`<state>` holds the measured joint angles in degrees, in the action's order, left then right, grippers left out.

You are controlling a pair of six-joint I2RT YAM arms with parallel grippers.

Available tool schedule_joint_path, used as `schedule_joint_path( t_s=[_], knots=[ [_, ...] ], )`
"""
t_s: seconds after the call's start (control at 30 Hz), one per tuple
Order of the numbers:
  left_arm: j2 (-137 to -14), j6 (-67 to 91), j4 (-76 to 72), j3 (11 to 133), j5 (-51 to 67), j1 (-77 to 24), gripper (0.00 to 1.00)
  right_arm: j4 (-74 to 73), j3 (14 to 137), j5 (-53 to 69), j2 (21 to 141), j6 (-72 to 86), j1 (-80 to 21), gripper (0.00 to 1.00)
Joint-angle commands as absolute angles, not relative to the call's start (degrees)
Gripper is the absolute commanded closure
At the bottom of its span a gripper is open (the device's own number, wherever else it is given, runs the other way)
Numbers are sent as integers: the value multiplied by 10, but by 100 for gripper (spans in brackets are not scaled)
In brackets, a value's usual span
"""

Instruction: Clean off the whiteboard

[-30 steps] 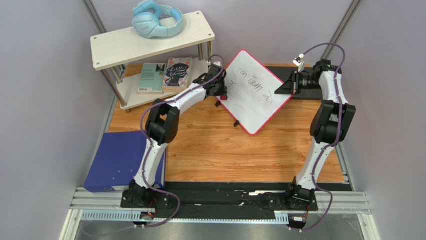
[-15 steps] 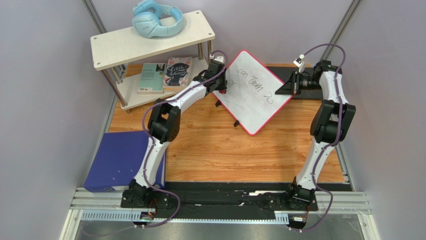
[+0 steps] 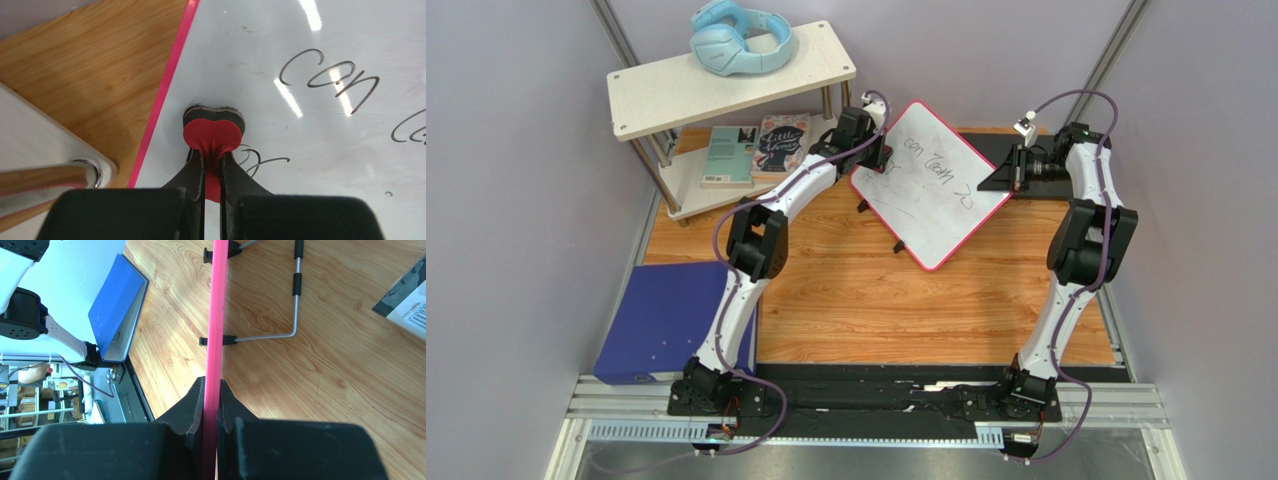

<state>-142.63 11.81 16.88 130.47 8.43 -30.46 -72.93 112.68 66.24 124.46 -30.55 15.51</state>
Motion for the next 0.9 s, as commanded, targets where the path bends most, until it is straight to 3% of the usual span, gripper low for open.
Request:
schedule_joint_path(
  t_s=[0.0, 0.27, 0.43, 0.87],
  knots=[
    [-1447, 27, 158, 1334, 181, -366, 100, -773, 1126, 614, 1262, -415, 115, 100],
    [-1454, -3, 220, 1353, 167, -394, 100, -774, 1128, 613, 1262, -414, 115, 100],
    [-1455, 80, 264, 1342, 91, -373, 100, -774, 1128, 613, 1262, -414, 115, 100],
    [-1386, 276, 266, 1181, 21, -302, 100, -776, 1126, 615, 1260, -417, 115, 100]
  ],
)
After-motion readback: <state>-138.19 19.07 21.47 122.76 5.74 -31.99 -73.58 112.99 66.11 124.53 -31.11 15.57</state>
